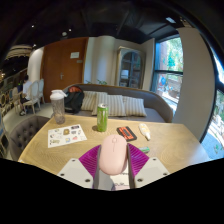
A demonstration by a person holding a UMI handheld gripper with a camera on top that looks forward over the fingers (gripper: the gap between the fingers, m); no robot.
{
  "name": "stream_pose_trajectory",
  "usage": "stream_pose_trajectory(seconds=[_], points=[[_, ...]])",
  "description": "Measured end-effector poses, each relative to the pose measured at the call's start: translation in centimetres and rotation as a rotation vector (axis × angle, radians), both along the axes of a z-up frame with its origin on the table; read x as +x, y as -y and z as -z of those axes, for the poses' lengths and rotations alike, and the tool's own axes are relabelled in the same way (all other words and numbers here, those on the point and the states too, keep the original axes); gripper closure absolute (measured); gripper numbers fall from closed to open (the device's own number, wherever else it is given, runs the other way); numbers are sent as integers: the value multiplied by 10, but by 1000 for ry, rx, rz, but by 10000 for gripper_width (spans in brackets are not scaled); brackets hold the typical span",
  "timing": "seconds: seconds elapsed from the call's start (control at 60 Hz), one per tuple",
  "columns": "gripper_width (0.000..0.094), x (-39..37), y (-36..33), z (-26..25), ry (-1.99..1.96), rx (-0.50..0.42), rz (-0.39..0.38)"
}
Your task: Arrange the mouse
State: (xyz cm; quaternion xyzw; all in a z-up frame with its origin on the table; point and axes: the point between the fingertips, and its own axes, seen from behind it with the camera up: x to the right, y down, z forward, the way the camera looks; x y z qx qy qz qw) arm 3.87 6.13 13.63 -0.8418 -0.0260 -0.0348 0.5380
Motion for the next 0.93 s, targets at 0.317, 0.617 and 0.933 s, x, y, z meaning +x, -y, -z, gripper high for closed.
stream_pose_trajectory(seconds=[0.317,0.617,0.933], points=[[518,80,25,146,-58,-268,67],[93,70,46,117,-75,-227,-16],[82,102,188,48,-101,-73,-62]])
